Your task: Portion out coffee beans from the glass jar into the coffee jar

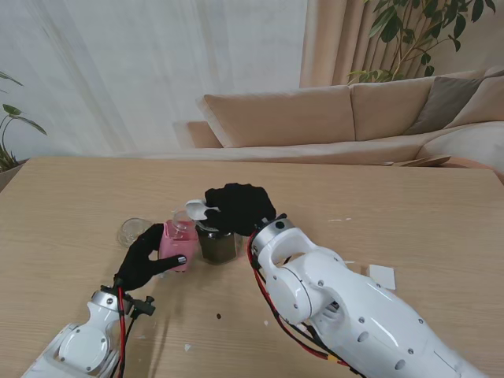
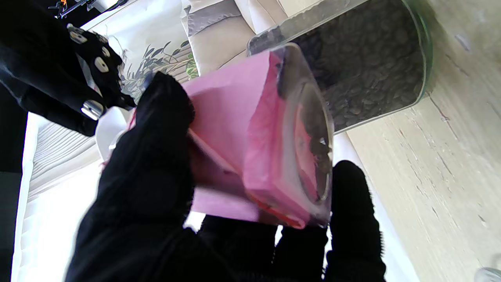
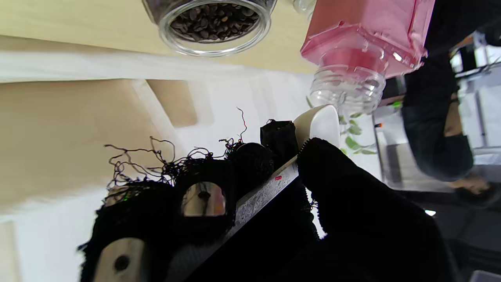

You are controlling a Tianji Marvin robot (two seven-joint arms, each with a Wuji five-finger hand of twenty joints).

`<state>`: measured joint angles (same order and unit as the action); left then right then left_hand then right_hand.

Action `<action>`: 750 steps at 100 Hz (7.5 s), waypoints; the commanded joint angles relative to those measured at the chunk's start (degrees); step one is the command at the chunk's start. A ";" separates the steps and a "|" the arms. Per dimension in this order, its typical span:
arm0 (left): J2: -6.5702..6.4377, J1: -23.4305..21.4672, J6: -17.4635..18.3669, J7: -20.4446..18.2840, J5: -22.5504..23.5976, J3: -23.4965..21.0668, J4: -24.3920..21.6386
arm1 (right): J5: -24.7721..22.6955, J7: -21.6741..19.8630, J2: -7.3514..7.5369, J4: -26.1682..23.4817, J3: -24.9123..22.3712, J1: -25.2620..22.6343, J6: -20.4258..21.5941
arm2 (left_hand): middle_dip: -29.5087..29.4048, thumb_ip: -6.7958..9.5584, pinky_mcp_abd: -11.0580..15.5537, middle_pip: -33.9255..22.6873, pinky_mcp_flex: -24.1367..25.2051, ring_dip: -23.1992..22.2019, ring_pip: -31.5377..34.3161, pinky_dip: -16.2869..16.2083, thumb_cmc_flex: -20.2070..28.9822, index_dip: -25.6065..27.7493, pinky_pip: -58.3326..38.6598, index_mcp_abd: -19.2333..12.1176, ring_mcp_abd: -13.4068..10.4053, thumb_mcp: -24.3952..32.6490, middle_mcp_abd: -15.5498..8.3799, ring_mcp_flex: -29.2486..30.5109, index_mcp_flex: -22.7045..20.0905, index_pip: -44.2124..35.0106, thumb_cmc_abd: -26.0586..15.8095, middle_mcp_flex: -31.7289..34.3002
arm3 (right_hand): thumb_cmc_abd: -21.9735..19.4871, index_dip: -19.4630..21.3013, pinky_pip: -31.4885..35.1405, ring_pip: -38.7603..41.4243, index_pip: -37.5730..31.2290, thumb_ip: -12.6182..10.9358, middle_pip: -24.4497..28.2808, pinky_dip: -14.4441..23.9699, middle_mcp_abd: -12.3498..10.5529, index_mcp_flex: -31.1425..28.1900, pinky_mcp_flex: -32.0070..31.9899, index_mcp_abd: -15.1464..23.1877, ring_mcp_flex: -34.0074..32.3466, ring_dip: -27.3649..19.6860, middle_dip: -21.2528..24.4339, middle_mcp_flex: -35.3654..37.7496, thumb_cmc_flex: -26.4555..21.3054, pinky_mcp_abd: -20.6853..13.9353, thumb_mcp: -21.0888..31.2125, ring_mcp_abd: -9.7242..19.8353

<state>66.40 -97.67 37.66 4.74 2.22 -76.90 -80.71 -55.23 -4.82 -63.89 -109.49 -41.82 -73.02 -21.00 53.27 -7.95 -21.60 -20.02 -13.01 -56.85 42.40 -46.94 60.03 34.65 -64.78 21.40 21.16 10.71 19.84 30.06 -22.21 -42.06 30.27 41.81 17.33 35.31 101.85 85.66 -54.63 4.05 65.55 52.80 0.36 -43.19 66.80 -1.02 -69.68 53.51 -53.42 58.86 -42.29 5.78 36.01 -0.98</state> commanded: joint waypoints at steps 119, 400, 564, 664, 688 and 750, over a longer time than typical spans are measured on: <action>-0.01 -1.22 0.71 -1.74 -0.85 -0.67 -1.50 | 25.41 -12.12 3.44 6.04 -11.59 -16.67 -7.99 | 5.42 1.63 0.77 -10.61 0.20 -1.16 -0.10 -0.54 13.94 3.67 0.33 -10.95 -1.36 18.96 -8.01 0.64 -4.88 -13.28 -11.06 6.12 | 3.35 -3.55 11.81 -6.57 1.62 -0.57 -2.84 -1.98 2.44 -1.32 -5.04 -3.38 3.96 -4.82 5.47 -0.28 5.77 3.27 5.01 -9.51; -1.82 -6.84 1.21 -5.88 0.50 -1.75 -9.03 | -10.71 -10.68 3.47 0.33 -46.58 -44.54 6.74 | 5.43 1.71 0.51 -10.22 0.07 -0.92 0.05 -0.57 13.94 3.54 0.13 -10.77 -1.06 18.78 -7.77 0.66 -5.13 -12.99 -11.13 6.35 | 13.43 -7.95 -61.14 -75.75 56.61 -4.37 -59.52 -19.15 -2.49 35.17 -69.89 7.34 60.81 -38.81 45.21 -49.33 10.04 8.64 8.21 -6.70; -2.91 -7.14 2.96 -8.82 1.08 -1.77 -9.20 | 9.36 5.77 1.06 -8.33 -39.29 -40.84 19.94 | 5.46 1.73 0.40 -10.11 -0.11 -0.81 0.08 -0.48 13.94 3.91 0.04 -10.93 -1.15 18.60 -7.89 0.81 -5.30 -12.57 -11.19 6.52 | 17.33 5.05 -31.49 -48.65 15.43 -2.01 -20.08 -10.25 0.09 17.22 -47.21 0.47 33.15 -25.61 24.86 -27.57 1.16 6.83 22.25 -5.21; -4.92 -9.00 3.93 -13.19 6.56 -2.10 -11.66 | 17.18 -1.90 2.58 -4.03 -17.89 -20.66 30.83 | 5.79 1.93 0.50 -9.47 -0.54 -0.67 -0.16 -0.38 13.94 3.94 0.08 -11.12 -1.48 18.00 -8.09 1.16 -5.37 -12.34 -11.47 6.90 | 16.60 4.18 -31.82 -49.98 16.06 -2.05 -21.52 -10.52 0.14 15.78 -46.44 0.55 31.79 -25.72 25.33 -26.23 0.45 6.36 21.87 -5.18; -4.83 -9.03 3.66 -12.97 6.58 -2.17 -11.75 | 17.39 -2.49 2.72 -3.01 -15.85 -19.07 31.72 | 5.85 1.93 0.50 -9.34 -0.54 -0.72 -0.20 -0.38 13.94 3.96 0.08 -11.12 -1.45 18.01 -8.11 1.12 -5.38 -12.31 -11.48 6.83 | 16.62 4.21 -31.81 -49.79 15.96 -2.14 -21.49 -10.55 0.11 15.52 -46.09 0.51 31.50 -25.56 25.27 -25.90 0.24 6.43 22.15 -5.14; -4.47 -9.17 3.11 -12.22 5.76 -2.56 -11.91 | 17.20 -2.31 2.76 -2.74 -14.89 -19.24 31.93 | 6.04 1.88 0.40 -9.45 -0.64 -0.86 -0.16 -0.38 13.94 4.05 0.05 -10.99 -1.44 18.17 -8.09 1.23 -5.50 -12.27 -11.41 6.91 | 16.90 4.24 -31.61 -49.67 15.97 -1.74 -21.46 -10.47 0.27 15.81 -45.42 0.30 31.56 -25.40 25.14 -26.22 1.35 6.32 21.23 -5.45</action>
<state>61.60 -106.54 40.81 -6.77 8.03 -79.41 -92.01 -38.31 -6.36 -60.94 -112.79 -57.46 -92.27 10.85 53.99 -7.98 -21.60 -20.02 -13.38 -56.86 42.20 -46.94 60.05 34.65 -64.75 21.06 21.11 10.71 19.84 30.06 -22.24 -42.06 30.27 41.81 39.25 38.80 68.80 36.07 -34.53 4.55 39.86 42.59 2.65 -23.83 21.13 -2.60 -37.43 27.00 -27.21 28.61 -35.52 12.97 53.17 -7.12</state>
